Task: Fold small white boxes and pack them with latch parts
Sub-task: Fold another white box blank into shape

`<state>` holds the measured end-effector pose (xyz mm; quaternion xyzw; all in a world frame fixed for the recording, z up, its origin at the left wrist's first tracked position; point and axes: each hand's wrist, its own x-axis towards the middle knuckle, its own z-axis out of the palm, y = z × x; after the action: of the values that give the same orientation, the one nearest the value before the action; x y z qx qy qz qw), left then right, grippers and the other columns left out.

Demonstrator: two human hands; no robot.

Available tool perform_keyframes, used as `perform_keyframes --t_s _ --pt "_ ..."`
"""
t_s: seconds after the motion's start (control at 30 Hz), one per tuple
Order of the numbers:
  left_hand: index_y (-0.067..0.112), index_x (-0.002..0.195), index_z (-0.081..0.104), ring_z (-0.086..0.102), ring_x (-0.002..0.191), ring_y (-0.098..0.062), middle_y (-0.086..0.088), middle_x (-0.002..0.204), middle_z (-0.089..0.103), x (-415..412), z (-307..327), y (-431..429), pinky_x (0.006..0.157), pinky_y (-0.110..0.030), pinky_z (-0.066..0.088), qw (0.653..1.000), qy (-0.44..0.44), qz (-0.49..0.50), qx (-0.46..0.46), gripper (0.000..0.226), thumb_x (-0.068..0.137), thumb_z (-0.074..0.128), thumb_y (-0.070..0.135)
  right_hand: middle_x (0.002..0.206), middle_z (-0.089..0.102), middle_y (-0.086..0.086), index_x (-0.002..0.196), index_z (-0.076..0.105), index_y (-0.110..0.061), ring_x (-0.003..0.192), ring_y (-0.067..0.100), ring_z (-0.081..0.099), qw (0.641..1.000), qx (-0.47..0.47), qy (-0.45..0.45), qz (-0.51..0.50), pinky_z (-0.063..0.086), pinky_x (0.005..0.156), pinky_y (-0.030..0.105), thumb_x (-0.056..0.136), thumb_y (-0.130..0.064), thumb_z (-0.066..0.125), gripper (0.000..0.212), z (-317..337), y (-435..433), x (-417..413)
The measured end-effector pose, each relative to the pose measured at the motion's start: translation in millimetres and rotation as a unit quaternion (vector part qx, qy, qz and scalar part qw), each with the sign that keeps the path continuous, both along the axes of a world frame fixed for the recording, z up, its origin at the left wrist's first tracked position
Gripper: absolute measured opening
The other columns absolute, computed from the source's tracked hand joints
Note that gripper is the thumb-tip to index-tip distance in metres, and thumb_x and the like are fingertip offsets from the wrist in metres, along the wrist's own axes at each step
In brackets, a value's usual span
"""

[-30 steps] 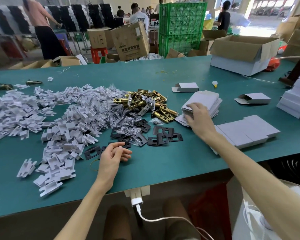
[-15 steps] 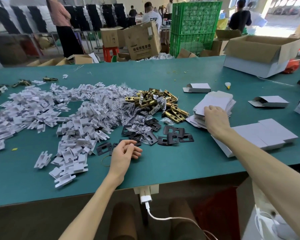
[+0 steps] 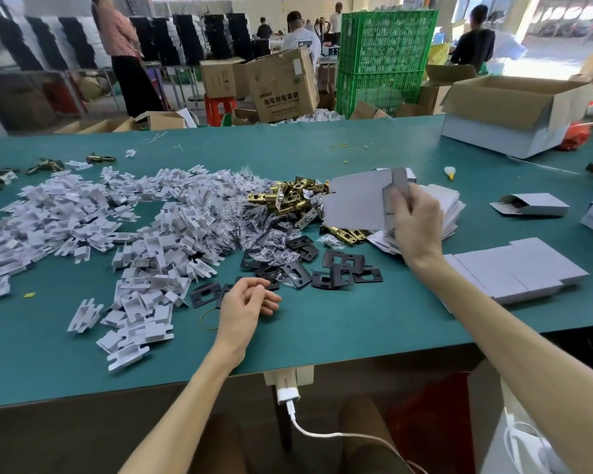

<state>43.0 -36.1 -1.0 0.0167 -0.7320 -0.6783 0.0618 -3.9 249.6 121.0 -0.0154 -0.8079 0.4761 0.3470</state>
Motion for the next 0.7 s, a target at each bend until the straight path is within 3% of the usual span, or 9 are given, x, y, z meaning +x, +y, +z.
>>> perform_keyframes --t_s 0.1,0.13,0.2,0.3,0.4,0.7 --pt "0.009 0.109 0.068 0.072 0.076 -0.020 -0.011 0.088 0.078 1.2 0.8 0.2 0.069 -0.024 0.058 1.000 0.007 -0.008 0.006 0.017 0.108 0.051 0.010 0.078 0.061 0.024 0.086 0.060 0.009 0.073 0.015 0.049 0.973 -0.202 -0.097 0.059 0.046 0.067 0.040 0.103 -0.014 0.055 0.028 -26.4 -20.0 10.0" --pt "0.009 0.109 0.070 0.072 0.076 -0.021 -0.010 0.088 0.078 1.2 1.2 0.4 0.070 -0.025 0.058 1.000 0.011 -0.014 0.007 0.018 0.108 0.052 0.012 0.089 0.070 0.021 0.093 0.066 0.006 0.079 0.019 0.059 0.956 -0.253 -0.126 0.073 0.055 0.073 0.047 0.102 -0.011 0.054 0.022 -38.5 -26.5 14.1" --pt "0.010 0.110 0.071 0.073 0.078 -0.021 -0.010 0.089 0.078 1.3 1.9 0.5 0.071 -0.026 0.058 1.000 0.016 -0.020 0.008 0.018 0.108 0.054 0.017 0.092 0.076 0.007 0.095 0.071 -0.005 0.085 0.022 0.070 0.931 -0.311 -0.167 0.095 0.062 0.076 0.043 0.100 -0.006 0.056 0.016 -64.1 -41.7 26.0" --pt "0.010 0.113 0.069 0.074 0.080 -0.022 -0.010 0.092 0.079 1.2 2.2 0.2 0.072 -0.025 0.059 0.999 0.015 -0.007 0.029 0.021 0.108 0.055 0.026 0.090 0.079 -0.002 0.103 0.075 -0.008 0.085 0.017 0.076 0.917 -0.321 -0.196 0.136 0.063 0.068 0.031 0.096 -0.002 0.060 0.017 -98.6 -62.3 42.3" --pt "0.010 0.109 0.071 0.074 0.080 -0.022 -0.009 0.092 0.079 1.8 2.7 0.1 0.071 -0.025 0.059 0.999 0.022 -0.007 0.030 0.019 0.107 0.057 0.024 0.093 0.080 -0.009 0.102 0.073 -0.022 0.086 0.011 0.076 0.924 -0.295 -0.178 0.167 0.058 0.066 0.020 0.095 -0.001 0.062 0.025 -110.7 -70.9 48.2" --pt "0.015 0.105 0.075 0.068 0.076 -0.015 -0.005 0.089 0.076 2.7 0.8 2.6 0.068 -0.024 0.056 0.998 0.052 -0.024 -0.025 0.016 0.105 0.059 0.010 0.110 0.077 -0.001 0.117 0.062 -0.021 0.100 0.017 0.074 0.917 -0.285 -0.184 0.210 0.060 0.077 0.027 0.085 0.000 0.074 0.040 -117.9 -65.3 43.6"
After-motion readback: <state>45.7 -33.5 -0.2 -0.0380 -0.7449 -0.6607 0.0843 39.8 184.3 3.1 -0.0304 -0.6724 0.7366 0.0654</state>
